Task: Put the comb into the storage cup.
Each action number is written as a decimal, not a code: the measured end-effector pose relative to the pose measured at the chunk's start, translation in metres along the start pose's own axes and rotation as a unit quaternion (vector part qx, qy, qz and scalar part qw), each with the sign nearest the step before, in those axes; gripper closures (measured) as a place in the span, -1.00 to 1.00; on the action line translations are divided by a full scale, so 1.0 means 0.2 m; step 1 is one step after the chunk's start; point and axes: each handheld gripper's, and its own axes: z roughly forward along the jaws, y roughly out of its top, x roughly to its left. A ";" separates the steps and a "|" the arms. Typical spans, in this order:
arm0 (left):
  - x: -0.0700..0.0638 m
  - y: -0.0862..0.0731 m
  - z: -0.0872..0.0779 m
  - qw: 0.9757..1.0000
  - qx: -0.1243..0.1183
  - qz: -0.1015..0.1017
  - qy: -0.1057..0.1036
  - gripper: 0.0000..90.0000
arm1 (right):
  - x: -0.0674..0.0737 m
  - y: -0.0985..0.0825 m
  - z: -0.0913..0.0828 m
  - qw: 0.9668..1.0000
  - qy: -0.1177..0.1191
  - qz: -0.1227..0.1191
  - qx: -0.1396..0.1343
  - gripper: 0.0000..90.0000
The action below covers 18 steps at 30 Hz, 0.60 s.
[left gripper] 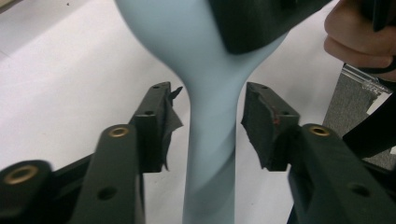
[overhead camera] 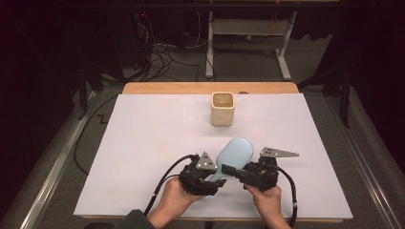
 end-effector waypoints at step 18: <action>0.13 -0.12 -0.16 0.997 -0.066 -0.032 0.002 -0.11 | -0.01 0.01 -0.02 1.000 -0.004 0.002 0.003 0.26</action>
